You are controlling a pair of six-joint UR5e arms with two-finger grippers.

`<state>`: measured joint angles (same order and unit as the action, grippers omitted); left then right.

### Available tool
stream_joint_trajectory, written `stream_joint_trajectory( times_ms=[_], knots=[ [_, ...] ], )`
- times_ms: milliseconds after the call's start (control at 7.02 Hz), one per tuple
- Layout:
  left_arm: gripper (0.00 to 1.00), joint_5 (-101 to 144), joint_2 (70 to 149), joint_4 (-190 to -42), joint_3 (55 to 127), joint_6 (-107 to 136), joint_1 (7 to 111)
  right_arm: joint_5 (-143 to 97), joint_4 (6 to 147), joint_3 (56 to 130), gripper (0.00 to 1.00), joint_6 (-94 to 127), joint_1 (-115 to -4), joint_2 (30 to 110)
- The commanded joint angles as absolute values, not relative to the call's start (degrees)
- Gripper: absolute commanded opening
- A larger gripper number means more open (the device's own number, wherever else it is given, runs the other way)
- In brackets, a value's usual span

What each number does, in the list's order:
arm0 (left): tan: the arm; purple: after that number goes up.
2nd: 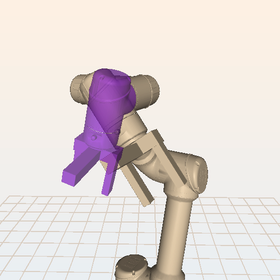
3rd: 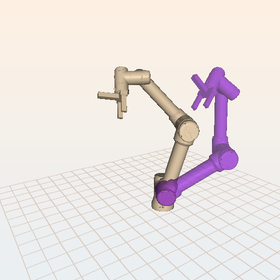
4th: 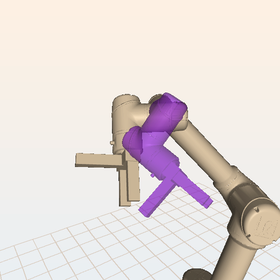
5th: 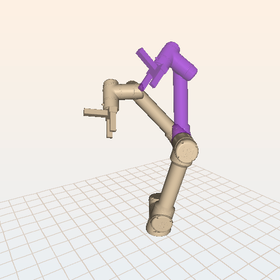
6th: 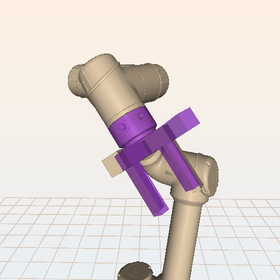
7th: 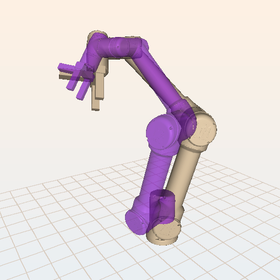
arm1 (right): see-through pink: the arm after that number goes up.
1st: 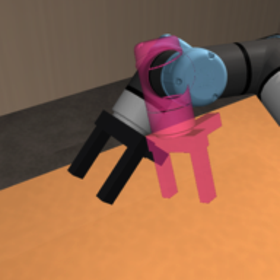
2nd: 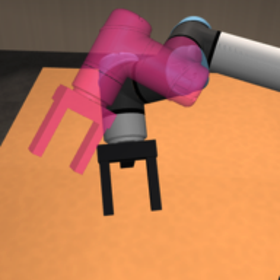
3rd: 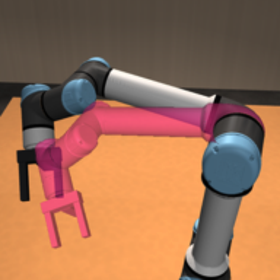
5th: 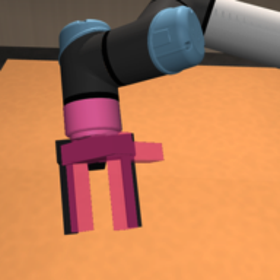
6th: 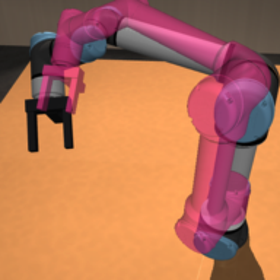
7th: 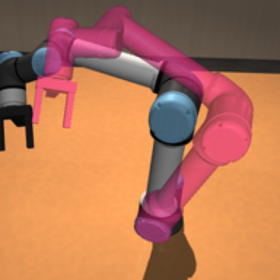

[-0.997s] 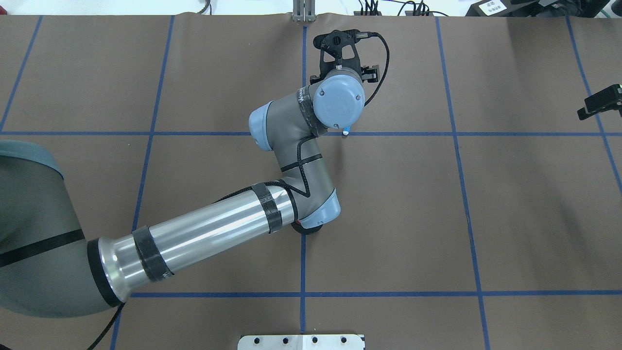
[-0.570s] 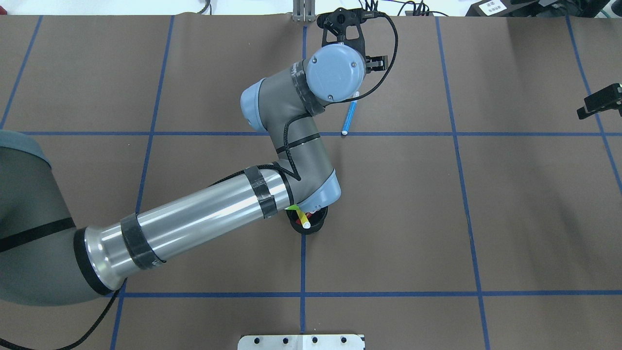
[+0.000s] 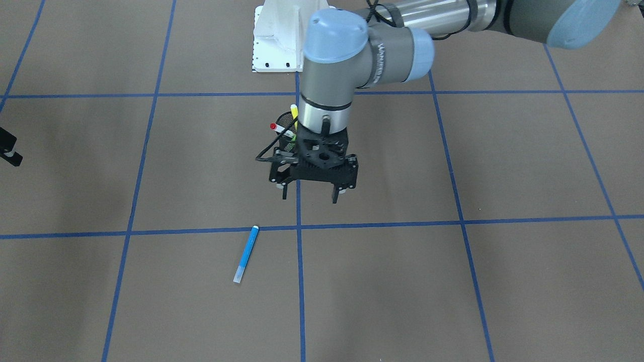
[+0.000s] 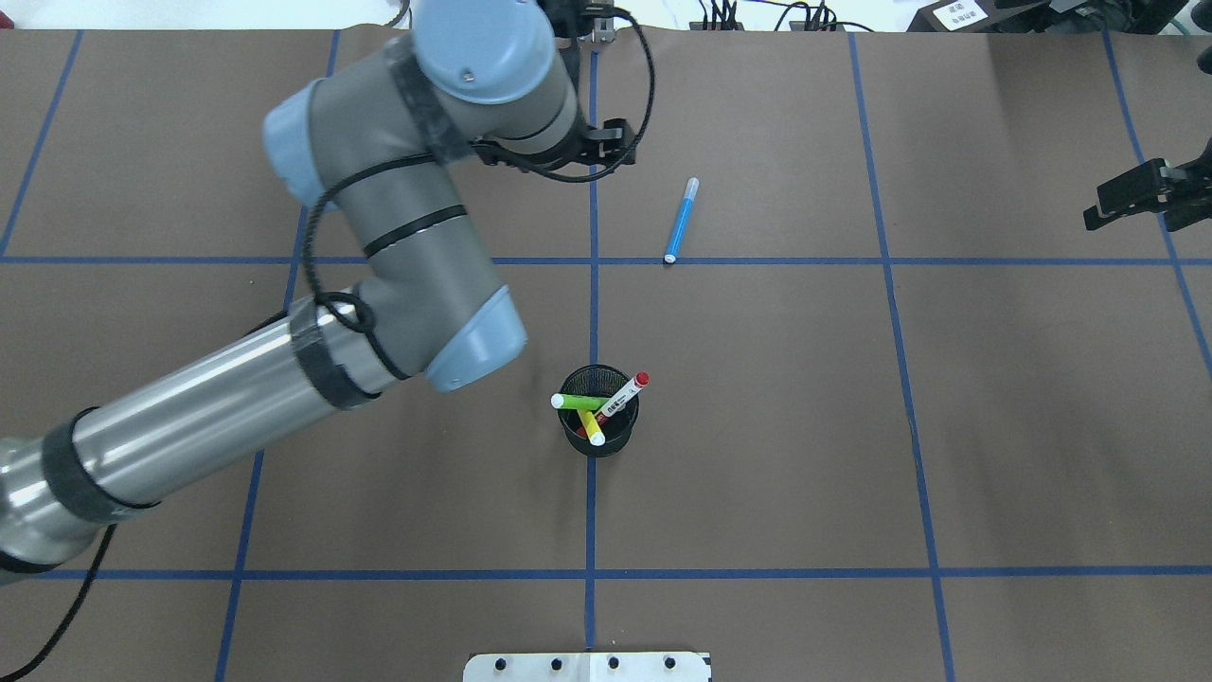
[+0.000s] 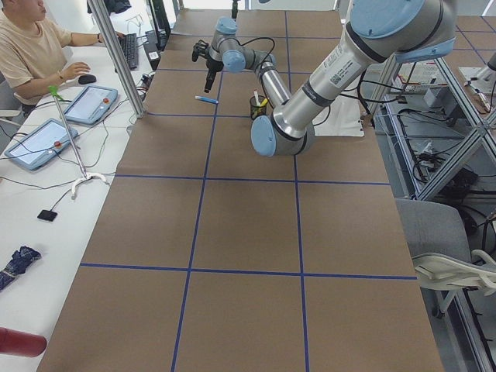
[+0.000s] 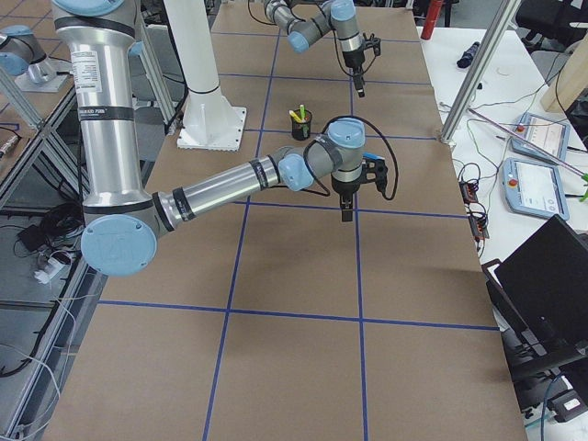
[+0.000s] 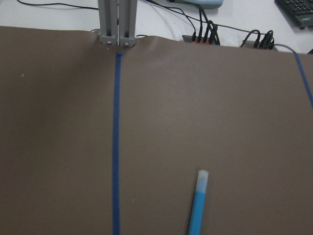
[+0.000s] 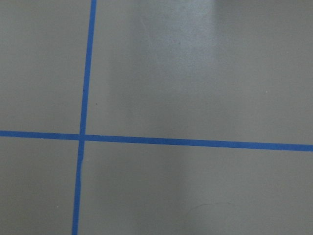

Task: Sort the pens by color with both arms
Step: 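Place the blue marker on the table farther from the robot, withdraw left gripper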

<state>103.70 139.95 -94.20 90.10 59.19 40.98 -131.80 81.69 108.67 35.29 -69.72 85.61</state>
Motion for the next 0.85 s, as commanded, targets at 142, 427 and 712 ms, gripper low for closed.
stream_joint_trajectory(
  times_ms=[142,427,712],
  knots=[
    [0.98,113.45,124.5,-86.75,106.14,44.16,47.27,-129.65,80.6,111.96,1.0,50.49,-62.34,81.58],
    [0.98,122.47,117.55,-86.75,108.62,34.59,53.49,-127.11,80.68,114.77,1.0,61.81,-56.63,77.71],
    [0.98,127.16,110.34,-87.36,109.95,23.71,58.86,-121.68,80.95,115.92,1.0,76.56,-48.47,71.92]
  ],
)
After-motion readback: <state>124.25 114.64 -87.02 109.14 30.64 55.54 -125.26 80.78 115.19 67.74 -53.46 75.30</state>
